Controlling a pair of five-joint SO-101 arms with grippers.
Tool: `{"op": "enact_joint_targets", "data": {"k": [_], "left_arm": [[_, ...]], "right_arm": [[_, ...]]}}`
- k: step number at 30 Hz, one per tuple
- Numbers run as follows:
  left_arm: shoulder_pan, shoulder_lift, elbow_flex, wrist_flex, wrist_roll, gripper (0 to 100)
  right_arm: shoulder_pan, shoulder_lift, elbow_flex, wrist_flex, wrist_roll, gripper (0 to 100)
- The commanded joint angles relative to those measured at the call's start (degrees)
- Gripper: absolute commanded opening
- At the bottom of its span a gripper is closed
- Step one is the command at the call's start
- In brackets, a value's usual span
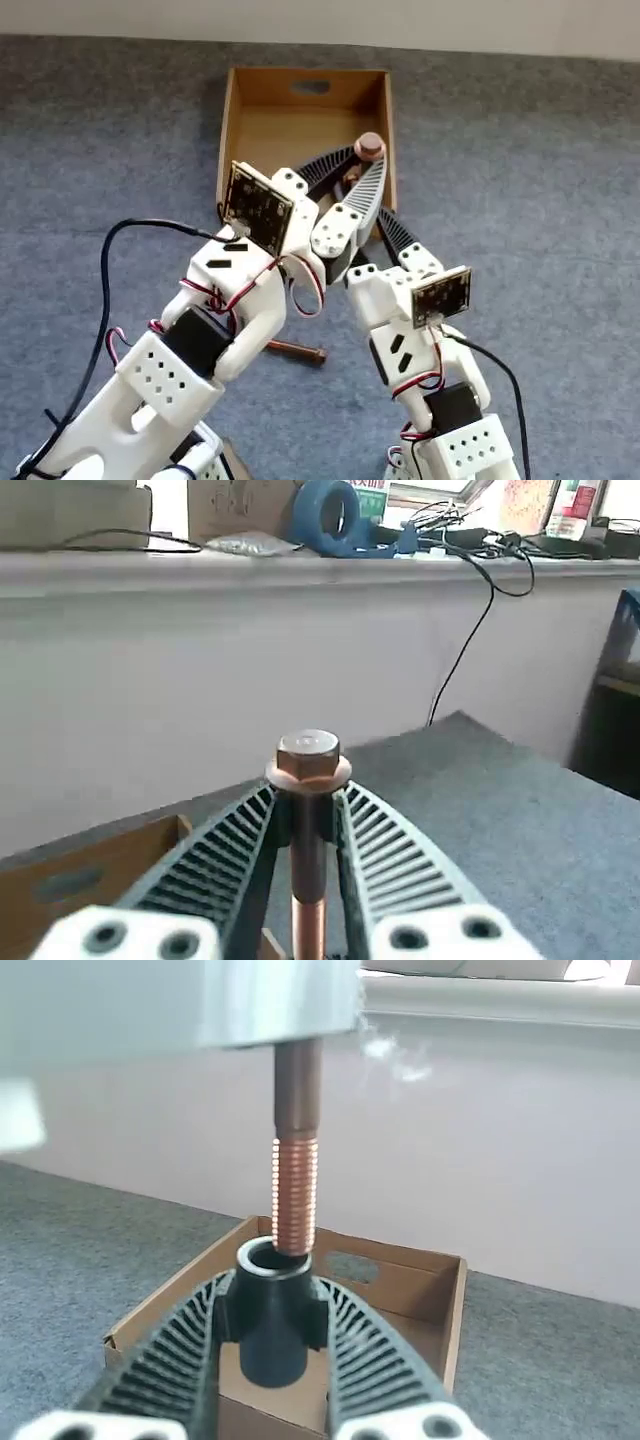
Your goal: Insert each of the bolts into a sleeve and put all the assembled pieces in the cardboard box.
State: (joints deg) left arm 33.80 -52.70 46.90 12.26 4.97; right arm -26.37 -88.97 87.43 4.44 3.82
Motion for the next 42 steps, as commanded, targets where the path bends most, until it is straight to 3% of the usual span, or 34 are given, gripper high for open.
{"op": "enact_joint_targets", "data": {"k": [1, 16, 26, 42], "left_arm": [[-0.5, 0.2, -0.9, -2.1, -0.4, 1], [-1.3, 0.0, -1.6, -2.6, -0.4, 1], [-2.9, -9.8, 1.3, -2.7, -0.4, 1], [-1.5, -1.5, 0.7, -2.8, -0.4, 1]], "right_arm": [[-0.5, -0.9, -0.8, -1.2, 0.6, 0.6], [-0.5, -0.9, -0.8, -1.2, 0.6, 0.6], [-0.5, -0.9, -0.7, -1.3, 0.6, 0.6], [-0.5, -0.9, -0.7, -1.3, 0.6, 0.6]]}}
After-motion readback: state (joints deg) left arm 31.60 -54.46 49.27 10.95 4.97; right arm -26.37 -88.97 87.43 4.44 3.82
